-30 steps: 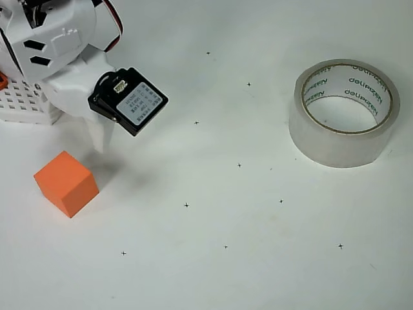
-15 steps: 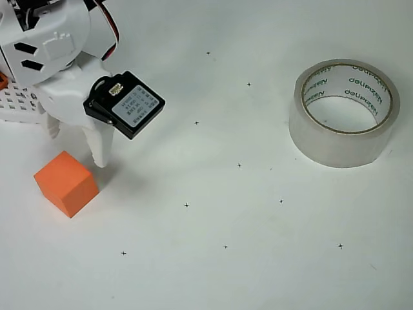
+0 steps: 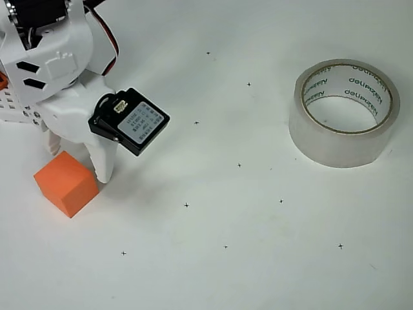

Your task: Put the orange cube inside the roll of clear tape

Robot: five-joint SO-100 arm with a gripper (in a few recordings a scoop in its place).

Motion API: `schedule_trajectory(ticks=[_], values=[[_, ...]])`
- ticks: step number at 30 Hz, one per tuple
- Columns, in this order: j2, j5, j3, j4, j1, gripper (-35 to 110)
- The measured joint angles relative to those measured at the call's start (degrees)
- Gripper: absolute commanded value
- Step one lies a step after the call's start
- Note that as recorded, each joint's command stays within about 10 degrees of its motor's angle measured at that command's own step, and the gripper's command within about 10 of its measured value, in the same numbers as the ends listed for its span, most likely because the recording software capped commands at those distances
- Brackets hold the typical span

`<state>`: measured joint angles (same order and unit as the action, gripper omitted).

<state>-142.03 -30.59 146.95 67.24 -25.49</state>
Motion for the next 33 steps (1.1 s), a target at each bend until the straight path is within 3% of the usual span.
schedule_trajectory(ticks=[33], values=[[8.0, -2.0, 1.0, -3.7, -4.0, 42]])
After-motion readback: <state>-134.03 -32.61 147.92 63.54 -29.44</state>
